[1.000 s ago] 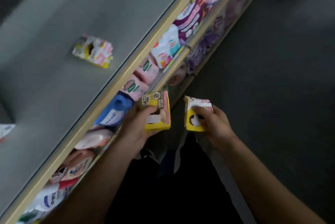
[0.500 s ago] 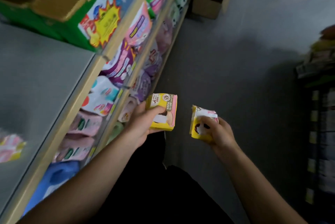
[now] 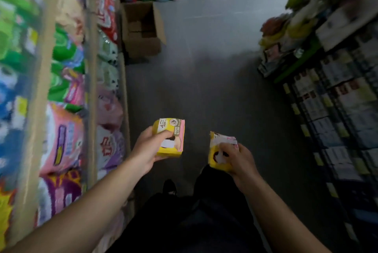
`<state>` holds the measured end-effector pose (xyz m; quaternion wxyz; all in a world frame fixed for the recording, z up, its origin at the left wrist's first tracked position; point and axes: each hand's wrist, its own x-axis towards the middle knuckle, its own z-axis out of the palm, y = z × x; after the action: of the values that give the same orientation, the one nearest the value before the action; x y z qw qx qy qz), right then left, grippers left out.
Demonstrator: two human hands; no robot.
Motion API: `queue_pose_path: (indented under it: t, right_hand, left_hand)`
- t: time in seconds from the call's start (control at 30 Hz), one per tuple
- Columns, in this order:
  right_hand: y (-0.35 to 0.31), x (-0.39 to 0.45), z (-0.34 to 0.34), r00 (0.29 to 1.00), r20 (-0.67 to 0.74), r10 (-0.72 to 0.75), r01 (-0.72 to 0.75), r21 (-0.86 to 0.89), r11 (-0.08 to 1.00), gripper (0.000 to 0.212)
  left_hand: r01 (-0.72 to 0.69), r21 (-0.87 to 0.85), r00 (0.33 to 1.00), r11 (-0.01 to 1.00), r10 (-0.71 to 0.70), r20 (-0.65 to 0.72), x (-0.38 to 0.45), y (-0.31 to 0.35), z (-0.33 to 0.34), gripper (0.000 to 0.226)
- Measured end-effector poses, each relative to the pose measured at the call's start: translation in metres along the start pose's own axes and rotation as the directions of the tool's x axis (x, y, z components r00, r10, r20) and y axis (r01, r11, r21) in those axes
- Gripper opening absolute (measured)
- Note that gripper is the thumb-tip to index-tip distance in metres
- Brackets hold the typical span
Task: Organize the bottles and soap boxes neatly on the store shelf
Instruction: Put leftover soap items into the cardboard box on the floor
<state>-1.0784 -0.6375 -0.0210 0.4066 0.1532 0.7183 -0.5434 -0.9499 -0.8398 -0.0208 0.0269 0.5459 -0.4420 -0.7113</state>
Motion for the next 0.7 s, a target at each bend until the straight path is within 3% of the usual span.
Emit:
queue_pose_path:
  t: [0.07,0.17,0.33,0.43,0.53,0.7]
  right_hand:
    - [-0.024,0.036,-0.001,0.999,-0.031,0.02,-0.019,0.042,0.999,0.024]
    - [-0.064,0.102,-0.005,0.999,-0.033,0.039,-0.036,0.093,0.995,0.025]
    - [-0.164,0.206,-0.012,0.998,-0.065,0.016,-0.015,0.023,1.0,0.02]
    - [-0.234,0.254,-0.013,1.0,0.006,0.004,-0.003,-0.082,0.997,0.018]
    - [-0.304,0.301,-0.003,0.994,0.093,-0.048,0.064,-0.176,0.982,0.015]
    - [-0.408,0.376,0.029,0.984,0.148,-0.096,0.123,-0.186,0.975,0.011]
  left_hand:
    - [-0.007,0.071,1.0,0.997,0.005,0.029,0.035,0.03,0.023,0.034]
    - [-0.017,0.093,0.999,0.996,0.013,0.044,0.088,0.063,0.067,0.023]
    - [0.078,0.008,0.994,0.997,-0.077,-0.078,0.152,0.131,0.139,0.023]
    - [0.074,-0.048,0.988,0.996,-0.08,-0.13,0.187,0.181,0.167,0.016]
    - [0.04,-0.046,0.983,0.998,-0.047,-0.178,0.224,0.23,0.187,0.029]
    - [0.041,-0.155,0.974,0.987,-0.074,-0.215,0.293,0.298,0.213,0.015]
